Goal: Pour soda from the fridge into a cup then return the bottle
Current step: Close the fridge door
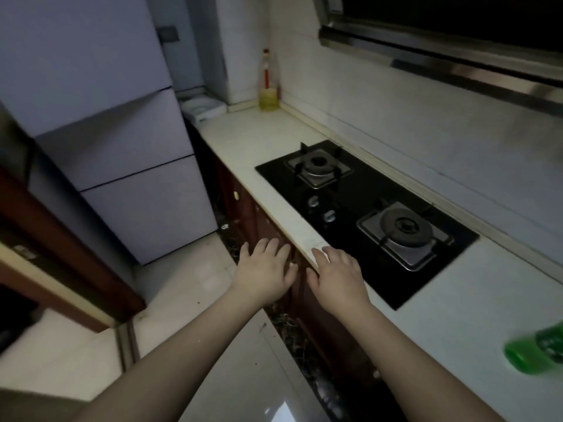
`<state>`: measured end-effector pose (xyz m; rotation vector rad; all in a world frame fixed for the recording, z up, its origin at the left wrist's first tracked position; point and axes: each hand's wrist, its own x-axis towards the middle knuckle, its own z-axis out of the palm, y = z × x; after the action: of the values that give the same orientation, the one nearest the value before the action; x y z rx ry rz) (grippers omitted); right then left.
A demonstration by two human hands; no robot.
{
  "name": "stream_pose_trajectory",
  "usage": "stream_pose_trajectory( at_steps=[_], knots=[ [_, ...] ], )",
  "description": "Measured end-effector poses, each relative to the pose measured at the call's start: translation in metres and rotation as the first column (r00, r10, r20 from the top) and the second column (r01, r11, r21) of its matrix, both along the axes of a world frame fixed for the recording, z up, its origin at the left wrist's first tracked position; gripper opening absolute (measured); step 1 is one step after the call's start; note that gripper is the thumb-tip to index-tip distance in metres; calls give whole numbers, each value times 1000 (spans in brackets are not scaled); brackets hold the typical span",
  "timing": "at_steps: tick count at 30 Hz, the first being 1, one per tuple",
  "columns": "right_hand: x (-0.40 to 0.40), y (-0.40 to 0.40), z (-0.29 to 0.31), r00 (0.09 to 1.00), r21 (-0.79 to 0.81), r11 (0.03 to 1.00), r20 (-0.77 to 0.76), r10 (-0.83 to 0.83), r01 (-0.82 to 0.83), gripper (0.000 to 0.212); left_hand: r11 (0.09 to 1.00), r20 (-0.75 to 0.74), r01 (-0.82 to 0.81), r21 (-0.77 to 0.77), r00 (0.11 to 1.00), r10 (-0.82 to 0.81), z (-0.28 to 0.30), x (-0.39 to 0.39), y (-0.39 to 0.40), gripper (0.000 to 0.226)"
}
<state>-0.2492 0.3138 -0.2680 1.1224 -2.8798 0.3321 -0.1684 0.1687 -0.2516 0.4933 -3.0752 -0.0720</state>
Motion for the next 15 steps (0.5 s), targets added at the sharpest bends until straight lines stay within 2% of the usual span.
stream_pose_trajectory(
  at_steps=[9, 15],
  knots=[
    [31, -91, 36, 984, -15, 984, -24, 178, -179, 52, 986, -42, -153, -72, 988, 151, 35, 60, -79, 60],
    [29, -152, 57, 953, 20, 954, -45, 299, -299, 54, 959, -19, -270, -87, 963, 269, 54, 76, -128, 60]
  ],
)
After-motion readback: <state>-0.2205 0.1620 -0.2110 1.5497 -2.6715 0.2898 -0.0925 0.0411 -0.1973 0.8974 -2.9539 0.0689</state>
